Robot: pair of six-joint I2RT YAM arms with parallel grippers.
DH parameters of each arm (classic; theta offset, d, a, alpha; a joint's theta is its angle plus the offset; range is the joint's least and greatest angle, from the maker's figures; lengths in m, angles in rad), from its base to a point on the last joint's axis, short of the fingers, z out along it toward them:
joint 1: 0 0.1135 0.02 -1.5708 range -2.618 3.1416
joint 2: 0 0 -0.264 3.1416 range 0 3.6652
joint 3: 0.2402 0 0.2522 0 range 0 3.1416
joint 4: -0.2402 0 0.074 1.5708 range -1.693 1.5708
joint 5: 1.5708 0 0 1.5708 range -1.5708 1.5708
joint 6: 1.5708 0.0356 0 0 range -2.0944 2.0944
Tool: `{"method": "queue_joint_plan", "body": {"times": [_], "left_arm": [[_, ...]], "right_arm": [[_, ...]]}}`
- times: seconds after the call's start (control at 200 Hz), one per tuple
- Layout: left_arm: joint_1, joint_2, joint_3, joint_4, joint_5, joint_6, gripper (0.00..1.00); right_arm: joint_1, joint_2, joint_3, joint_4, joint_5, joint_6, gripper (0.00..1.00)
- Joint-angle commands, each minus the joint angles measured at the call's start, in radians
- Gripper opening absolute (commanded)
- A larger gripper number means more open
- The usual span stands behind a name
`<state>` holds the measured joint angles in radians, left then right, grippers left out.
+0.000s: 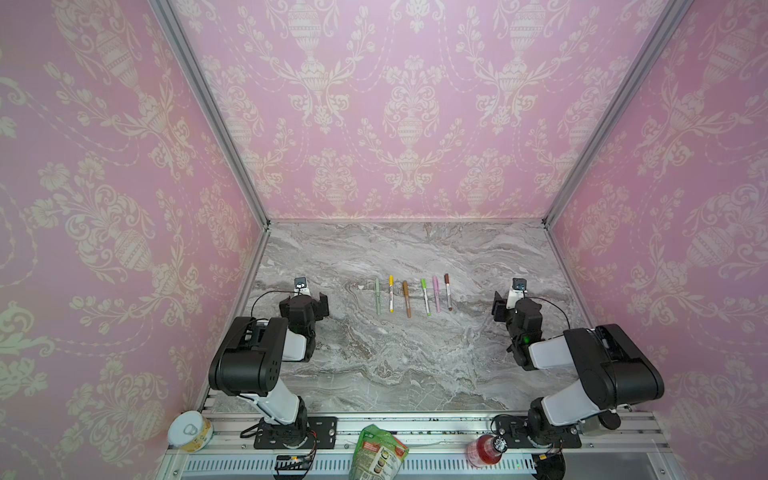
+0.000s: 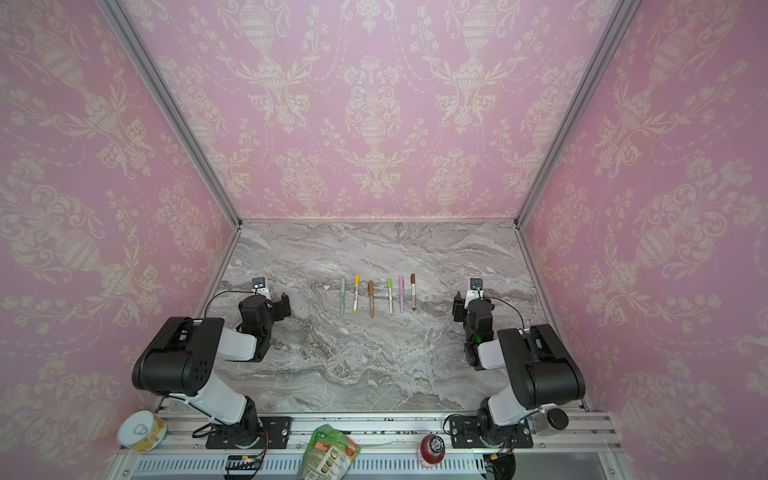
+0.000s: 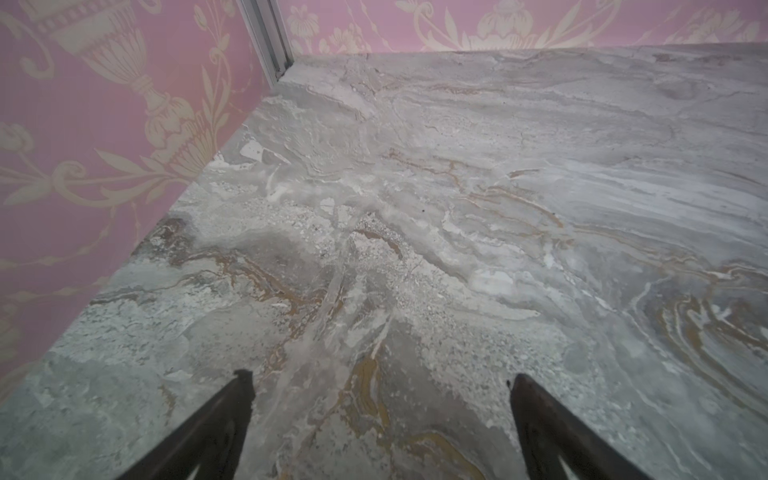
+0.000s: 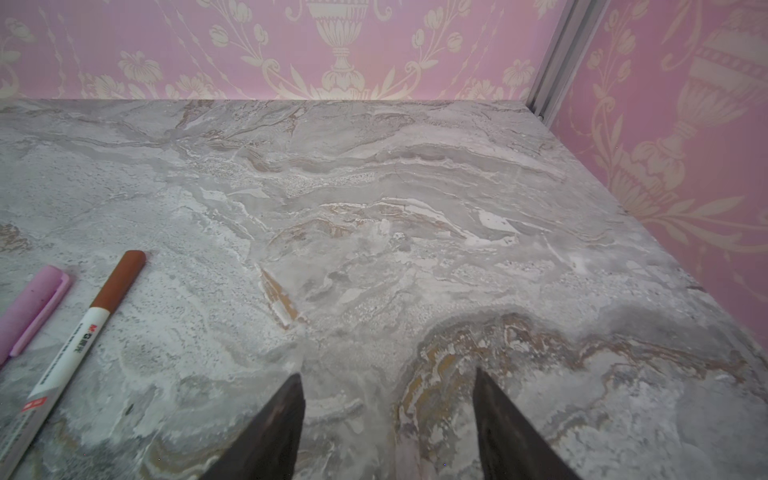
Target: Insert the pens into the pen caps
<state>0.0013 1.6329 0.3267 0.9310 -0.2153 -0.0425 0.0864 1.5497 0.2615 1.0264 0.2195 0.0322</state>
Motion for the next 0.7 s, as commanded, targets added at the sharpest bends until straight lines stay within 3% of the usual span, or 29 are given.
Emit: {"method": "queue_joint_plan", "body": {"times": [0.0, 0.115, 0.695], "left_arm": [[0.033, 0.0, 0.031, 0.075, 0.089, -0.006, 0.99], [0.036, -0.004, 0.037, 0.053, 0.09, -0.008, 0.99], [0.031, 0.003, 0.025, 0.09, 0.105, 0.009, 0.99]], "right_arm": [[-0.013, 0.004, 0.083, -0.028, -0.051, -0.007, 0.77], [-0.058, -0.006, 0.099, -0.076, -0.129, 0.019, 1.0], [-0.056, -0.002, 0.105, -0.086, -0.159, 0.009, 1.0]]}}
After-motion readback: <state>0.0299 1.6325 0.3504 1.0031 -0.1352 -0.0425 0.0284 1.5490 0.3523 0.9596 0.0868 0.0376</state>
